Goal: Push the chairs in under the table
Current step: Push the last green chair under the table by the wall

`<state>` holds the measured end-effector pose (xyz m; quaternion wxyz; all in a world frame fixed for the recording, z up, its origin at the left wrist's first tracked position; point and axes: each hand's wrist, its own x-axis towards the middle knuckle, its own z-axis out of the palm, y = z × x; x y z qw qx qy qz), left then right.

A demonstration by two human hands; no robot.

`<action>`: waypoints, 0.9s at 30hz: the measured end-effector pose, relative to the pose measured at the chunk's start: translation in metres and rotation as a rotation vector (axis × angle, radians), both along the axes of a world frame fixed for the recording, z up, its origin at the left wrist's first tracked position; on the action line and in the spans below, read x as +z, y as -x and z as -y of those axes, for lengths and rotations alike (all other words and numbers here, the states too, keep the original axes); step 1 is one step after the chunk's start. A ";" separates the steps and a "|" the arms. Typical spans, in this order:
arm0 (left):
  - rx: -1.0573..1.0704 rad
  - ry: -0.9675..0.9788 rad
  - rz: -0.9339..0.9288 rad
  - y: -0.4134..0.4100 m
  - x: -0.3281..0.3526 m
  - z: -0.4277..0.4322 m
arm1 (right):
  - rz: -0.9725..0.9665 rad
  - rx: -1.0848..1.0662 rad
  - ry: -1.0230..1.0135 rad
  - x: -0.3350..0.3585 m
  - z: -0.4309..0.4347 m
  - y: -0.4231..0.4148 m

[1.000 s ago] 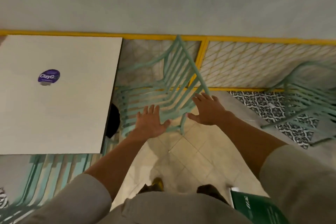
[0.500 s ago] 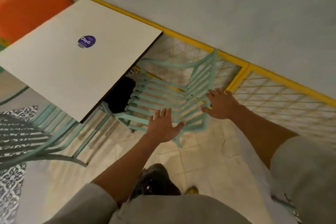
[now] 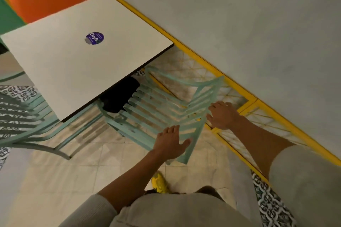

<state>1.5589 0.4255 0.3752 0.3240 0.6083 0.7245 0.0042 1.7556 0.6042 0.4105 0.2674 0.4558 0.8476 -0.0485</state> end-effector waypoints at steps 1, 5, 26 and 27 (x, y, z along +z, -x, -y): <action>0.011 0.003 0.010 -0.007 -0.002 -0.008 | 0.007 0.010 0.013 0.002 -0.011 0.000; 0.094 0.022 0.046 -0.033 -0.011 -0.018 | -0.004 0.152 0.013 -0.008 -0.046 -0.002; 0.888 0.036 -0.078 -0.146 -0.073 -0.048 | -0.109 0.705 0.097 -0.076 -0.174 -0.004; 0.925 0.051 -0.114 -0.146 -0.073 -0.052 | -0.092 0.724 0.088 -0.078 -0.175 -0.004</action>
